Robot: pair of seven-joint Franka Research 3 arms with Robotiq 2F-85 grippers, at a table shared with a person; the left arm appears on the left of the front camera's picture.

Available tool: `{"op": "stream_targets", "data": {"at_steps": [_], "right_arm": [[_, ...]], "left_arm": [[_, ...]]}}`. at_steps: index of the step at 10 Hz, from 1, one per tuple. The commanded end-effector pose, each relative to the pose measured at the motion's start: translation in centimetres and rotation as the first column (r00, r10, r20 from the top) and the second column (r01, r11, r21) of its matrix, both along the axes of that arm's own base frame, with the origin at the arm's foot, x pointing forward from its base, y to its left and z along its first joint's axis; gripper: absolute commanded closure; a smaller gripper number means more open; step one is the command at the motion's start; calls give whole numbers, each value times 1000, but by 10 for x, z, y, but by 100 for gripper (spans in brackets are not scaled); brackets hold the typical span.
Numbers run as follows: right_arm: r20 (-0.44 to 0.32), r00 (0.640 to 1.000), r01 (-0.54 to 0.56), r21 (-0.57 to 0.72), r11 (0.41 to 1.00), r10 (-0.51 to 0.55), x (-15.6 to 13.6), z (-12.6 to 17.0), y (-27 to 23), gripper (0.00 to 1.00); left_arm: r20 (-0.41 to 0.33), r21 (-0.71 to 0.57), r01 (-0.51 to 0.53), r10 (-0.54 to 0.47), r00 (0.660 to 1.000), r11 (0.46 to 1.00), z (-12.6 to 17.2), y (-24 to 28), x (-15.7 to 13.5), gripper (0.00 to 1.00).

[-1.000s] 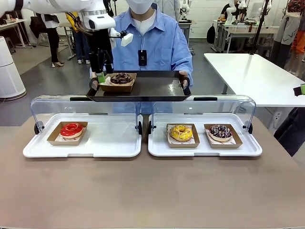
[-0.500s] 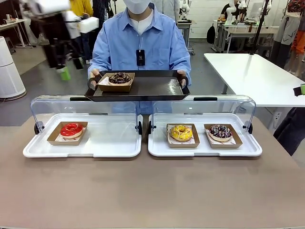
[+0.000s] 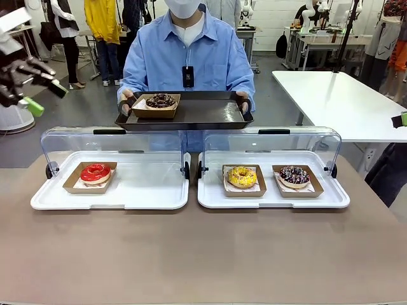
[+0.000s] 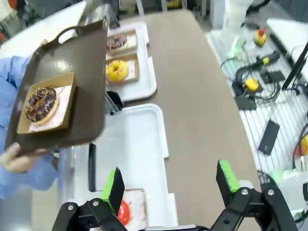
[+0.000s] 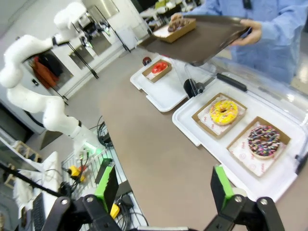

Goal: Provide the desired donut to the person.
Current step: Place the picked Paper togo box onto the Handle tray extended by the person.

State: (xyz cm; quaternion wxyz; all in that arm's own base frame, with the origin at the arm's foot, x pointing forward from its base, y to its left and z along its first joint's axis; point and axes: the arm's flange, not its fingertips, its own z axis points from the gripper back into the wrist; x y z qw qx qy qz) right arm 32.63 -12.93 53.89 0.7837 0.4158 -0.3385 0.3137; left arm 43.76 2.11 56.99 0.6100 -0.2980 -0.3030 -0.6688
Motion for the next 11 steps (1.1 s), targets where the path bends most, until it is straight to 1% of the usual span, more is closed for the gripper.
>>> {"op": "stream_targets", "data": {"at_steps": [1, 2, 3, 4, 5, 8, 9, 10, 11], "right_arm": [[-3, 1000, 0, -2, 1000, 0, 0, 0, 0, 0], [-3, 1000, 0, -2, 1000, 0, 0, 0, 0, 0], [-3, 1000, 0, -2, 1000, 0, 0, 0, 0, 0], [-3, 1000, 0, -2, 1000, 0, 0, 0, 0, 0], [-3, 1000, 0, -2, 1000, 0, 0, 0, 0, 0], [-3, 1000, 0, -2, 1000, 0, 0, 0, 0, 0], [-3, 1000, 0, -2, 1000, 0, 0, 0, 0, 0], [-3, 1000, 0, -2, 1000, 0, 0, 0, 0, 0], [-3, 1000, 0, -2, 1000, 0, 0, 0, 0, 0]], "left_arm": [[-15, -159, -88, 86, 996, 983, -35, 25, 0, 0], [3, -202, -144, 148, 989, 969, -46, 38, -3, 0], [4, -216, -186, 191, 982, 959, -54, 50, -4, 0], [14, -234, -242, 252, 968, 942, -65, 66, -16, 0], [11, -242, -270, 281, 960, 932, -73, 81, -28, 0], [-6, -283, -295, 306, 952, 913, -87, 119, -39, 0], [-13, -265, -284, 291, 957, 921, -85, 120, -37, 0], [34, -202, -219, 230, 973, 955, -81, 116, -33, 0], [-35, -248, -315, 317, 948, 916, -83, 123, -37, 0]]}}
